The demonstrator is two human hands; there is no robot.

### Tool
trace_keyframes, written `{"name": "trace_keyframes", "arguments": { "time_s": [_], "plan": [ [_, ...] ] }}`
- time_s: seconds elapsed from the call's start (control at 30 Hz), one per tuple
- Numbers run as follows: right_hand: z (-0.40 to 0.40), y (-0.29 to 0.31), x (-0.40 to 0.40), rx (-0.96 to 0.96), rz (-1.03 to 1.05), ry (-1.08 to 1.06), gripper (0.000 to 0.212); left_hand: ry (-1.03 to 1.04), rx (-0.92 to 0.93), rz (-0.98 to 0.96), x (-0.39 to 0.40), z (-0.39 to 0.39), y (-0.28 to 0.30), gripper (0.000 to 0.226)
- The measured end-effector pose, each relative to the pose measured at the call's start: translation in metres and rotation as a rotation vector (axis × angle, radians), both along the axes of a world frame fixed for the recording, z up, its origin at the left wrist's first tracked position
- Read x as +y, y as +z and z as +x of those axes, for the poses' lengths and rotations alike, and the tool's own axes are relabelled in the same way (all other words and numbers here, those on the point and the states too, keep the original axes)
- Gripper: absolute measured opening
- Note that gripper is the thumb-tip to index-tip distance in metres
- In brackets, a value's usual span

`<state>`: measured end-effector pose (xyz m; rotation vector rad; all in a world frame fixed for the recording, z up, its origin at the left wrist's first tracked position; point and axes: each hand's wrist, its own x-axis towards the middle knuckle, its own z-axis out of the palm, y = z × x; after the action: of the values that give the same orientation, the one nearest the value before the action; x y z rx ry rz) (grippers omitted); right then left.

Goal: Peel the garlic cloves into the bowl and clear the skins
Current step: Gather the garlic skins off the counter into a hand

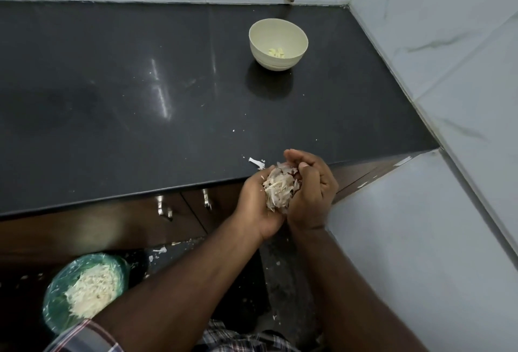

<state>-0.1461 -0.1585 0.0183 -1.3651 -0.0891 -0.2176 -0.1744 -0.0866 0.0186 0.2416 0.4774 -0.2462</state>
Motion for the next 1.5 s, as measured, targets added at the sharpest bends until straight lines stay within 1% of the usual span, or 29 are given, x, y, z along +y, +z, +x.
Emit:
{"name": "trace_keyframes", "arguments": {
  "time_s": [0.07,0.2,0.33,0.57,0.83,1.07,1.17,1.27,1.33,1.5],
  "plan": [
    [-0.005,0.000,-0.002,0.010,-0.005,0.011,0.031,0.035,0.001,-0.005,-0.006,-0.004,0.002,0.030],
    [-0.018,0.002,-0.006,0.008,0.018,0.027,0.030,0.090,0.028,0.011,-0.015,-0.015,0.006,0.037],
    [-0.033,0.003,-0.006,0.021,0.074,0.065,0.031,0.150,0.057,0.045,-0.018,-0.028,0.008,0.038],
    [-0.062,-0.005,0.010,0.085,0.065,0.130,0.032,0.224,0.131,0.082,-0.005,-0.064,-0.002,0.039],
    [-0.107,-0.027,0.062,0.129,0.059,0.223,0.031,0.337,0.228,0.146,0.043,-0.116,-0.028,0.034],
    [-0.189,-0.056,0.146,0.232,0.052,0.295,0.032,0.401,0.294,0.157,0.123,-0.200,-0.058,0.036],
    [-0.233,-0.076,0.183,0.299,0.056,0.319,0.033,0.441,0.332,0.151,0.156,-0.246,-0.072,0.036],
    [-0.277,-0.110,0.220,0.337,0.037,0.344,0.032,0.518,0.409,0.162,0.189,-0.290,-0.107,0.033],
    [-0.294,-0.131,0.232,0.347,0.038,0.353,0.030,0.532,0.444,0.147,0.199,-0.309,-0.123,0.035],
    [-0.333,-0.216,0.267,0.447,0.027,0.399,0.029,0.612,0.566,0.106,0.229,-0.349,-0.207,0.042]
  ]
}}
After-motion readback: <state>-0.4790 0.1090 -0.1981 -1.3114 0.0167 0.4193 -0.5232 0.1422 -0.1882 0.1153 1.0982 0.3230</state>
